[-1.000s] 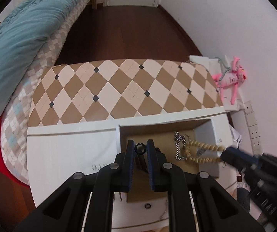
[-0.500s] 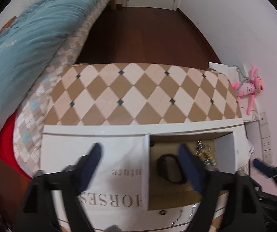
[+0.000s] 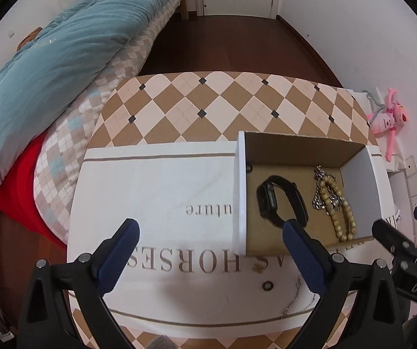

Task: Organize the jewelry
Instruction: 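Lift both tools away from the box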

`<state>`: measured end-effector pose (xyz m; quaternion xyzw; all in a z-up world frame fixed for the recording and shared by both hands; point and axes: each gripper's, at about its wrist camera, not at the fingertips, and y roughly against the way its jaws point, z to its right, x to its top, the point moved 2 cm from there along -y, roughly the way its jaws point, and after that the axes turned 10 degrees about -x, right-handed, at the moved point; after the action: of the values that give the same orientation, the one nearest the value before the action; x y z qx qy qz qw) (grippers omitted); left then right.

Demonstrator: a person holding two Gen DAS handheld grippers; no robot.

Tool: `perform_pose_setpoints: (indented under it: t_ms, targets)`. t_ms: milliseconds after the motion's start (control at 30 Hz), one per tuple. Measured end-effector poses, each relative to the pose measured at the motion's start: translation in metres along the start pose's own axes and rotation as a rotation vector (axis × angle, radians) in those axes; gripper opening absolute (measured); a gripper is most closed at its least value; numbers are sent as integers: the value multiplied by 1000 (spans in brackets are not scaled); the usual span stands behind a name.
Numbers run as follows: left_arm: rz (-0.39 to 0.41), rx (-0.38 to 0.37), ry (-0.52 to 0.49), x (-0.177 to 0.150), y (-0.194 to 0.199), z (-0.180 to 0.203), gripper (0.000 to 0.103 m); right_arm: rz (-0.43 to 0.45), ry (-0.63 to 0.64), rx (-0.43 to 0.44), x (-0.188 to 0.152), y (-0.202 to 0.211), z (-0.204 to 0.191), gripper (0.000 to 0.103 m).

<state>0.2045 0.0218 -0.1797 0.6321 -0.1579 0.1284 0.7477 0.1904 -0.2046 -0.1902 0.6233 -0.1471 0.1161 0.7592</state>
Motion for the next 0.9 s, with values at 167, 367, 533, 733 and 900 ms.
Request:
perform_pose_setpoints:
  t_ms: [167, 367, 533, 733, 900]
  targets:
    - [34, -8, 4, -10, 17, 6, 101, 41, -10, -20, -5, 15, 5, 102]
    - [101, -18, 10, -20, 50, 14, 101, 114, -54, -25, -16, 47, 17, 102]
    - [158, -16, 11, -25, 78, 19, 101, 187, -81, -32, -24, 83, 26, 102]
    - [207, -29, -2, -27, 109, 27, 101, 262, -105, -30, -32, 125, 37, 102]
    - [235, -31, -7, -28, 129, 31, 101, 300, -122, -10, -35, 150, 41, 102]
